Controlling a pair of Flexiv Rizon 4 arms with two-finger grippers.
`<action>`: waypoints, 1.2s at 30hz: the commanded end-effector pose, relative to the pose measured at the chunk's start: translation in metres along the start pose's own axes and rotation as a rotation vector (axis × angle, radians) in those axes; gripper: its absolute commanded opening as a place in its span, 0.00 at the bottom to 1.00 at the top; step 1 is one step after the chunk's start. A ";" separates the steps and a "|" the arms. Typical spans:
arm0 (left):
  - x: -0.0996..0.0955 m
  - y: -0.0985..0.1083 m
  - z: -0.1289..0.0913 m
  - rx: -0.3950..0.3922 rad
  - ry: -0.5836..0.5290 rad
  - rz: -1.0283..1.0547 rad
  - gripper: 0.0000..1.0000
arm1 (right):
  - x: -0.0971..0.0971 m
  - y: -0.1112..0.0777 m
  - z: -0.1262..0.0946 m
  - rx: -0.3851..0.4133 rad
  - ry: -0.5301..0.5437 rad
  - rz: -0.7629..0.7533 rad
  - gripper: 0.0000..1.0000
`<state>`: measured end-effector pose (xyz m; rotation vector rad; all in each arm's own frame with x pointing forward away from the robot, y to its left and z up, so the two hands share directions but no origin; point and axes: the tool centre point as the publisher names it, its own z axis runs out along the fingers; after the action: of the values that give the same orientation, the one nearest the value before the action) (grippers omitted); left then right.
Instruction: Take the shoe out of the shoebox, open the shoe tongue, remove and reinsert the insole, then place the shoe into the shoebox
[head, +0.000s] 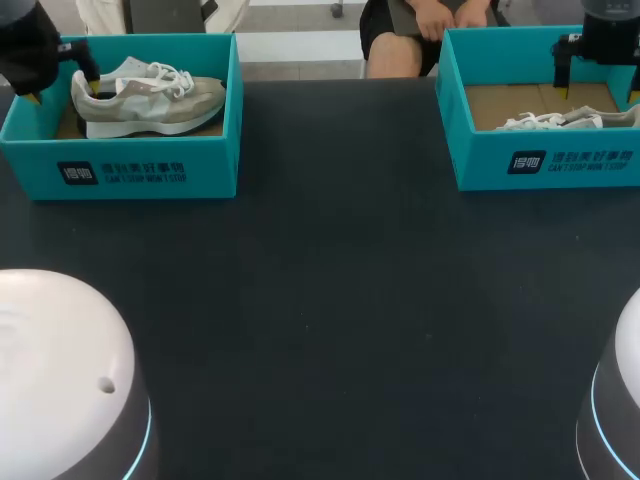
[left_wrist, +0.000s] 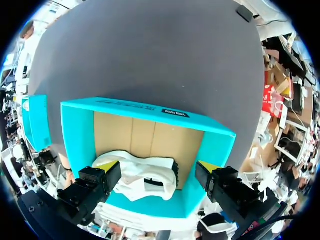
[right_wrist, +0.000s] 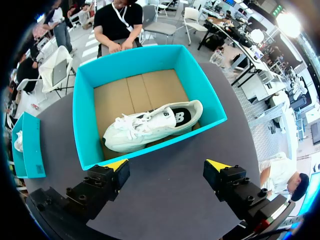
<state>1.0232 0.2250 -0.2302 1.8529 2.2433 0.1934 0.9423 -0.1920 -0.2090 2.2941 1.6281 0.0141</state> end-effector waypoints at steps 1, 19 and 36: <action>0.007 0.040 0.016 0.065 0.005 0.007 1.00 | -0.001 -0.001 0.000 -0.002 0.002 0.000 1.00; 0.018 0.128 0.079 0.129 0.043 0.085 1.00 | -0.001 -0.001 0.000 -0.002 0.002 0.000 1.00; 0.022 0.134 0.122 0.175 0.098 0.175 0.46 | -0.001 -0.001 0.000 -0.002 0.002 0.000 1.00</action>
<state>1.1686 0.2672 -0.3119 2.1637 2.2087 0.1496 0.9422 -0.1920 -0.2090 2.2939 1.6281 0.0142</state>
